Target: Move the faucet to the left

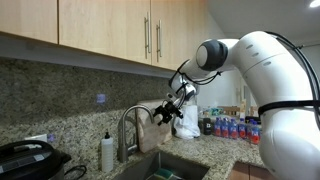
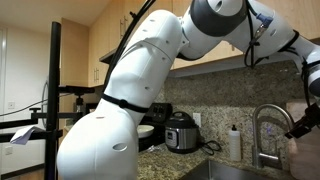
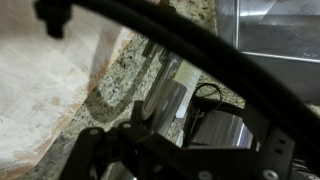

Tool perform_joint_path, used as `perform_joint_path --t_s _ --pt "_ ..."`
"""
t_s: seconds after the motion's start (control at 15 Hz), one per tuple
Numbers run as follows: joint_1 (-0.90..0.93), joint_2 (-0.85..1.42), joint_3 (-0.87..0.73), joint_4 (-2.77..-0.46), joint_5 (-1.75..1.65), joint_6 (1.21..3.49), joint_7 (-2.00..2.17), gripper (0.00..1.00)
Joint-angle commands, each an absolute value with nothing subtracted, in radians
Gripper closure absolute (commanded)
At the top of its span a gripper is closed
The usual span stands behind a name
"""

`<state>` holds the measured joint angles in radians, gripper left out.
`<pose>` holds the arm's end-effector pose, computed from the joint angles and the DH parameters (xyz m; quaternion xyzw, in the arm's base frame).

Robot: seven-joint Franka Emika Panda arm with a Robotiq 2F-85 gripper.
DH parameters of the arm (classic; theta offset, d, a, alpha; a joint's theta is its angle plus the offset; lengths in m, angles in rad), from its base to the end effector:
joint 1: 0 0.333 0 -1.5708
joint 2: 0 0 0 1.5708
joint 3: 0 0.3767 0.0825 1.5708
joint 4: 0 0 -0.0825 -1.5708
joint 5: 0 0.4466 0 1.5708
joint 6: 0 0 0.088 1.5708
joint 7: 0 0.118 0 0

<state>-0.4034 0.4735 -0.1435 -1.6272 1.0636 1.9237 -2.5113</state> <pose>0.6913 -0.3212 0.3786 -0.6614 -0.6104 -0.4268 0.0885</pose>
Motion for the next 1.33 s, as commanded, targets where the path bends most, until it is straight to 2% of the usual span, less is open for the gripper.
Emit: perform_joint_path --t_s 0.0,0.6,1.27 --pt "-0.389 0.463 -0.13 -1.661 1.074 1.899 -2.556 0.0" --pt "-0.352 0.414 -0.128 -1.777 1.083 1.937 -2.567 0.0" --pt "-0.311 0.235 -0.15 -2.016 1.119 2.052 -2.554 0.0"
